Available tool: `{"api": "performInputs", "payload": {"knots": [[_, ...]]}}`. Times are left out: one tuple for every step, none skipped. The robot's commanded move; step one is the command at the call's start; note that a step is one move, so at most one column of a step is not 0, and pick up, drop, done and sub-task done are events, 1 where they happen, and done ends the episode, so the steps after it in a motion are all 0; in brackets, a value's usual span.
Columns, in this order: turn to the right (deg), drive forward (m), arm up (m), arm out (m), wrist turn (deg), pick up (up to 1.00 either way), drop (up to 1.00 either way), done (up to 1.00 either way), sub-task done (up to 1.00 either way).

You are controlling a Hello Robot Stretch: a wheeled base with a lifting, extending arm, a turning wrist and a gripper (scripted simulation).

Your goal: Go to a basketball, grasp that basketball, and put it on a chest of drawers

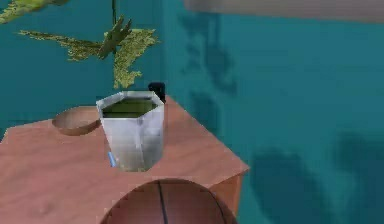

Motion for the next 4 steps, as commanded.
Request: {"api": "performInputs", "payload": {"knots": [[-45.0, 0.0, 0.0, 0.0, 0.0, 0.0, 0.0, 0.0, 0.0], [-45.0, 0.0, 0.0, 0.0, 0.0, 0.0, 0.0, 0.0, 0.0], [0.0, 0.0, 0.0, 0.46, 0.0, 0.0, 0.0, 0.0, 0.0], [0.0, 0.0, 0.0, 0.0, 39.0, 0.0, 0.0, 0.0, 0.0]]}}
